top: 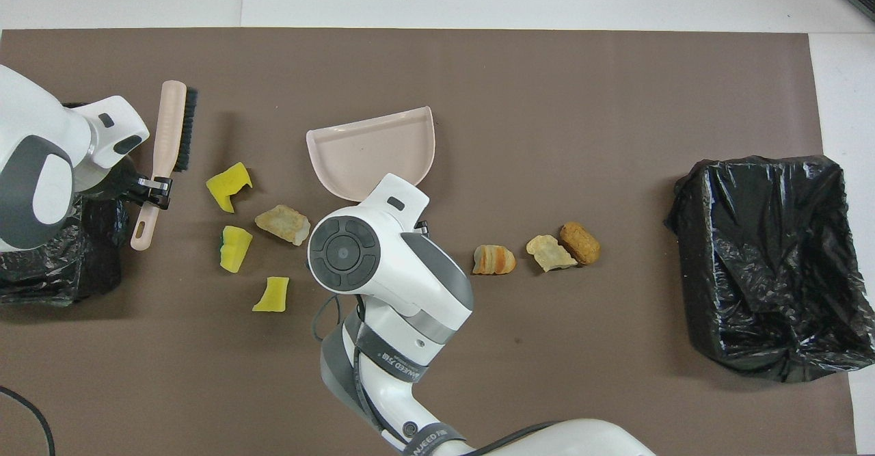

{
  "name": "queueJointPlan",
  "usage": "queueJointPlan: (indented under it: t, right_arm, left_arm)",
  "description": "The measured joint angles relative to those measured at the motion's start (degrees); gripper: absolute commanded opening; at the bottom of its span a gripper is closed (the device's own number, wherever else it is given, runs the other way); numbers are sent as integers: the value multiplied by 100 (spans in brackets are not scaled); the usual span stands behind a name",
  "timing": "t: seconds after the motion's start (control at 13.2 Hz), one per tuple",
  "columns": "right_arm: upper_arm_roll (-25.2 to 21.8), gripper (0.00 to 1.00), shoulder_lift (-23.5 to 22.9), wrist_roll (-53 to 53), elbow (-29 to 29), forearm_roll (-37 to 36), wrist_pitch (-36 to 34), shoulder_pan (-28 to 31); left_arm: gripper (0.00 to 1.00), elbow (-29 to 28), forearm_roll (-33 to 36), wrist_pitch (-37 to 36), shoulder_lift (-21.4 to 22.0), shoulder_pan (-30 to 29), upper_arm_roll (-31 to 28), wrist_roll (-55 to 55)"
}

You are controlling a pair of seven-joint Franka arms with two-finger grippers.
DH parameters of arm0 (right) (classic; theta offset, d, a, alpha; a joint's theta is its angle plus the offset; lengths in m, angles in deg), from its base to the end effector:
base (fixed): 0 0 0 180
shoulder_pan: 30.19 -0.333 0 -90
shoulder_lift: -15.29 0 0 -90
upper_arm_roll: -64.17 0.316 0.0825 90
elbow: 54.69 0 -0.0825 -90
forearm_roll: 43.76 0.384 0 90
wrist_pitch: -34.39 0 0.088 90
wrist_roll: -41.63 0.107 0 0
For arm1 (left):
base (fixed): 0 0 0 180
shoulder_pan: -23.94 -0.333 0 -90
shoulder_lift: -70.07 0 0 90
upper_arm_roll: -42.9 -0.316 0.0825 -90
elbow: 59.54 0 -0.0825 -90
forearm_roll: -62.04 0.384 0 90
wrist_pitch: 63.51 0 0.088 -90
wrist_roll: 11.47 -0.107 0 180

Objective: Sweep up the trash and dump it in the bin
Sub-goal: 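Lift the brush with the left gripper while the right gripper grasps the dustpan, then sweep yellow pieces into the dustpan with the left gripper's brush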

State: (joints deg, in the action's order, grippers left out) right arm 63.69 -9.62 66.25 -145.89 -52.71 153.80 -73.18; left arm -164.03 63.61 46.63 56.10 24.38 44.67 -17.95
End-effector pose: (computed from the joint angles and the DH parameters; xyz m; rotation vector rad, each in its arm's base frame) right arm 0.5085 0.4565 0.3888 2.9926 0.5849 0.1928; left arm 0.6045 -0.0204 0.3907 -3.1109 0.2535 0.2276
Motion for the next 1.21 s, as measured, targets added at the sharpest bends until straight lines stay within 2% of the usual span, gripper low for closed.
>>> queueJointPlan:
  t: [0.23,0.45,0.76,0.91,1.21]
  right_arm:
    - [-11,0,392,-1867,-181,24,-359,251]
    - [-13,0,531,-3537,-277,62,-445,685]
    - [-11,0,532,-5382,-447,130,-442,1010]
    - [-11,0,536,-6191,-594,444,-398,1079]
    - [-11,0,538,-7269,-810,562,4,1178]
  left_arm:
    - [0,-36,65,-47,-224,68,28,10]
    - [0,-139,108,-345,-217,145,44,44]
    - [0,-500,112,-513,40,282,70,318]
    - [0,-676,111,-599,179,481,95,659]
    - [0,-859,-100,-876,343,877,123,1266]
